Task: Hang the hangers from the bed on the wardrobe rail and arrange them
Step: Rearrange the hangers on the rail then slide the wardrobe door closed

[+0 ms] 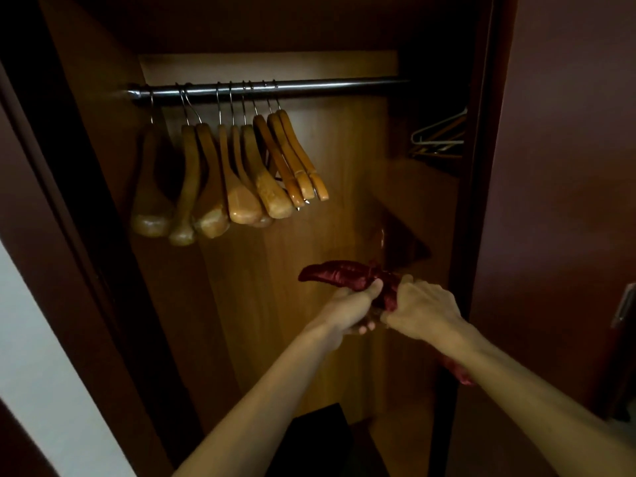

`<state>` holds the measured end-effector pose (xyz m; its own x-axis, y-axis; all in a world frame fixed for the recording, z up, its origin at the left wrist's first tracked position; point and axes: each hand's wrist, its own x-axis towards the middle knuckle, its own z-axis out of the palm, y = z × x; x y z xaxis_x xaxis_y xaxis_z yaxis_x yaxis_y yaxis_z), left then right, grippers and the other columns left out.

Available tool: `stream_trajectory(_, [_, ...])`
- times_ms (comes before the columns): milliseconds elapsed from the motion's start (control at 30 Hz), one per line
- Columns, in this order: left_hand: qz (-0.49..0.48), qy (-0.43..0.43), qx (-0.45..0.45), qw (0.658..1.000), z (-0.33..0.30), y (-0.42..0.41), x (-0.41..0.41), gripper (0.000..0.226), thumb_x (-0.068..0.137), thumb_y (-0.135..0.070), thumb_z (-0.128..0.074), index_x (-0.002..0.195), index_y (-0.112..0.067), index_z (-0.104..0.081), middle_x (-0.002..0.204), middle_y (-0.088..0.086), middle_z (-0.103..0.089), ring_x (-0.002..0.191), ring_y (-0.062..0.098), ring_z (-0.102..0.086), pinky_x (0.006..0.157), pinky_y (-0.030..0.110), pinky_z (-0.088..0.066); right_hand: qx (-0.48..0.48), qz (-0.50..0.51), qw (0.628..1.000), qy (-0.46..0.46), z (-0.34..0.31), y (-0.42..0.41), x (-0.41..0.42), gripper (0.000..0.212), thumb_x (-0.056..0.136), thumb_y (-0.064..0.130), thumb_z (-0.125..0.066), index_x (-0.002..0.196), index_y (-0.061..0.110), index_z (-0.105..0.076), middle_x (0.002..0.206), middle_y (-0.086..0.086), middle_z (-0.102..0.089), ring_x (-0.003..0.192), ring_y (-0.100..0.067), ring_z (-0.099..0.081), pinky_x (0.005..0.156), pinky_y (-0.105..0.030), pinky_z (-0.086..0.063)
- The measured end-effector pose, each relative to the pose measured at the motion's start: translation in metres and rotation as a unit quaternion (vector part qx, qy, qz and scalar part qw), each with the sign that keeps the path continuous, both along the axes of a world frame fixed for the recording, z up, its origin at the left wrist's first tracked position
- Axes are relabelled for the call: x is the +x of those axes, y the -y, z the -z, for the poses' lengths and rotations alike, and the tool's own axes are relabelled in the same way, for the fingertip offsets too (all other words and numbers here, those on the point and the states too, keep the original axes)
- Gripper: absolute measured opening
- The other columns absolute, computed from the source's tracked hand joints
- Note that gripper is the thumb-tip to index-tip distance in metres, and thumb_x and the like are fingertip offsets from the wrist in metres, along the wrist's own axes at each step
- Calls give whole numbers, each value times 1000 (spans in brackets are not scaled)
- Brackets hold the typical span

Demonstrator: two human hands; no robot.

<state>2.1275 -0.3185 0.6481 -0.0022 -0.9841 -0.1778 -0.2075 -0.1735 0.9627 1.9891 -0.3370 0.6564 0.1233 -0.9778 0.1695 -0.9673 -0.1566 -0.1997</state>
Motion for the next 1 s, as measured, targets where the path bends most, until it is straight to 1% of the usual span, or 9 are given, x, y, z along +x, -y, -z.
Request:
stream_trajectory(167, [7,-28,-19,999,-27,0,-28,27,96,-46,-60,106,-21,-65,84,-4,-68,57,8,-55,47,20,-44,57,-84,989,104,-29,-26,-38,84,62,68,-66,132,26,-45,123,6,-56,111,-17,-58,92,-34,-51])
stream_trajectory(333, [-9,-84,-21,996,-65,16,-34,20,97,-34,-54,89,-18,-62,63,-5,-59,53,10,-49,46,23,-38,103,-205,911,343,-72,-43,-54,50,84,46,-74,125,50,-45,116,21,-61,104,1,-62,90,-23,-50])
stream_trajectory(433, [-13,-120,-32,992,-91,28,-31,20,96,-35,-57,104,-18,-63,70,-3,-57,55,8,-50,43,18,-37,87,-189,880,426,-90,-23,-51,45,93,41,-65,135,44,-50,115,15,-67,103,-4,-66,94,-30,-53])
stream_trajectory(500, [-5,-141,-54,989,-115,37,-26,37,92,-39,-63,120,-16,-66,88,-1,-65,75,11,-60,63,18,-47,82,-188,860,467,-105,-7,-45,41,98,38,-59,137,40,-50,113,11,-67,101,-7,-67,91,-29,-53])
stream_trajectory(567, [1,-142,-79,987,-141,47,-20,46,87,-42,-68,126,-17,-67,108,1,-70,101,17,-62,93,29,-48,67,-188,850,487,-128,8,-35,35,99,37,-55,134,39,-51,105,14,-66,96,-4,-65,83,-24,-51])
stream_trajectory(633, [-18,-135,-104,985,-165,57,-12,43,88,-37,-68,125,-16,-66,120,3,-70,109,20,-62,103,36,-47,43,-185,850,491,-150,26,-25,34,98,36,-55,132,31,-58,107,10,-68,97,-7,-66,88,-27,-52])
stream_trajectory(767, [-59,-131,-124,982,-205,78,5,39,94,-30,-63,128,-11,-62,111,7,-65,99,20,-59,99,35,-49,37,-181,851,492,-192,60,1,27,96,34,-57,117,20,-68,106,-5,-72,94,-22,-71,92,-40,-56])
stream_trajectory(900, [-117,-109,-124,979,-232,104,26,39,96,-34,-62,127,-11,-61,114,9,-67,101,21,-64,103,37,-51,54,-173,853,489,-223,89,28,31,95,35,-59,118,13,-62,100,-9,-71,87,-25,-71,74,-33,-59])
stream_trajectory(1000, [-147,-95,-128,976,-245,122,42,22,98,-34,-60,106,-14,-65,105,8,-65,96,20,-64,102,34,-50,63,-184,845,499,-236,105,43,29,96,36,-59,115,14,-58,99,-9,-69,86,-24,-70,63,-28,-56])
